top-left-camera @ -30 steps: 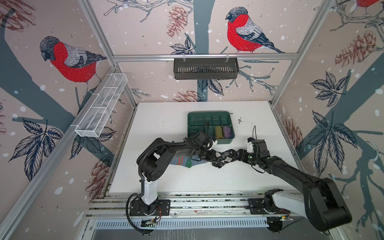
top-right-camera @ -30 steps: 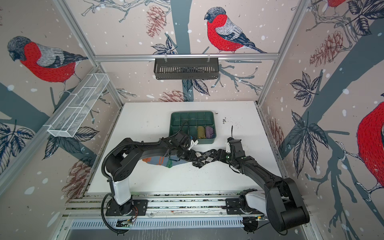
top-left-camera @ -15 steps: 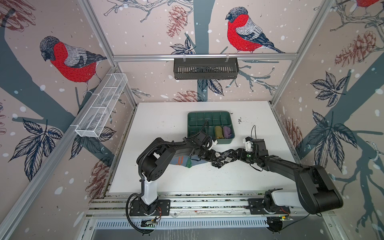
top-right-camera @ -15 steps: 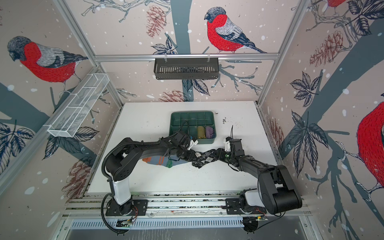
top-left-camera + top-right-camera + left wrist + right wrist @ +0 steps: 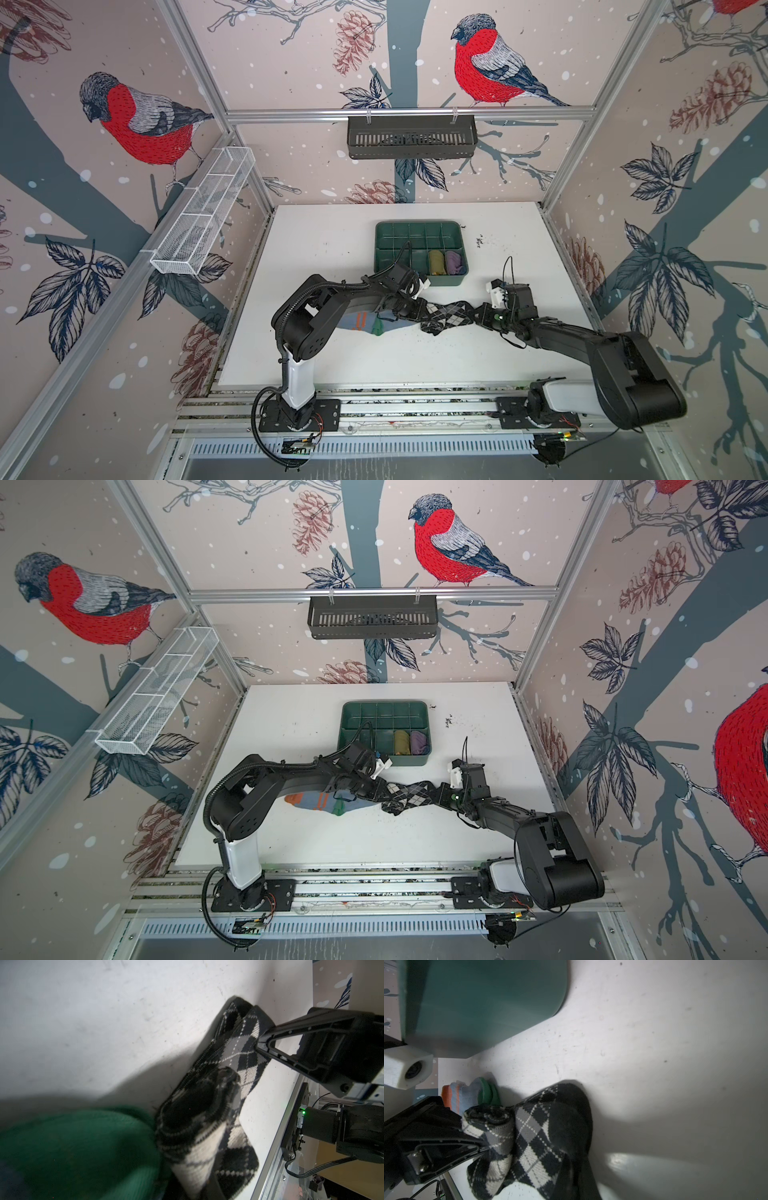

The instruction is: Roll the socks

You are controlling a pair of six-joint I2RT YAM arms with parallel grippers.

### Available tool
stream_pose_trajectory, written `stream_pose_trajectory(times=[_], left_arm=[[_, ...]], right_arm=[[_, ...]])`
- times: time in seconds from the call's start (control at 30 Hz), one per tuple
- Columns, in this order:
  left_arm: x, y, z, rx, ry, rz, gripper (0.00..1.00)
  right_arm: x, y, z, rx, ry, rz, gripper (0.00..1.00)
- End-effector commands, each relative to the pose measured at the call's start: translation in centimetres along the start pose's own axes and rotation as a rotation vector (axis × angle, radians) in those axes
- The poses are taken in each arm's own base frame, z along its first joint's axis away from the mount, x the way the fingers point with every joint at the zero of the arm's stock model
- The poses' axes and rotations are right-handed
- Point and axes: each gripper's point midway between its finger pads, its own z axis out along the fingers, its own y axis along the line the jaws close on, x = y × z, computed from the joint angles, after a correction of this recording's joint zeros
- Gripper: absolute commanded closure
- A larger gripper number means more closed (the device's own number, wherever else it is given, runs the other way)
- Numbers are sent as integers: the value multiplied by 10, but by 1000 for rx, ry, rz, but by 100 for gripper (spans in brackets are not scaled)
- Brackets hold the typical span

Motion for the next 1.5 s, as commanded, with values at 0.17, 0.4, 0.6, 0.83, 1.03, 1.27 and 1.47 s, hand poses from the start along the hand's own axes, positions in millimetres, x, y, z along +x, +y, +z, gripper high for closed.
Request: stream_pose_trajectory(times=[0.17, 0.4, 0.6, 0.83, 1.03, 1.27, 1.47], left_arm=[[-8, 11, -8, -85, -23, -39, 100], [-8, 10, -10, -193, 10, -7, 100], [-4, 14, -1, -253, 46, 5, 100], [-3, 12, 7, -330, 87, 30, 100], [-11, 3, -6, -437, 108, 83, 100], [-12, -1, -16, -509, 142, 113, 100], [-7, -1, -15, -541, 188, 124, 100]], right_arm=[[10, 5, -11, 17, -17, 2, 96], [5, 28, -13, -18, -54, -43, 96], [1, 52, -15, -68, -74, -79, 96], [1, 67, -19, -104, -85, -100, 96], [1, 60, -19, -70, -94, -84, 96], [-3, 43, -30, 1, -135, -76, 55], [-25, 39, -45, 36, -244, -105, 54]])
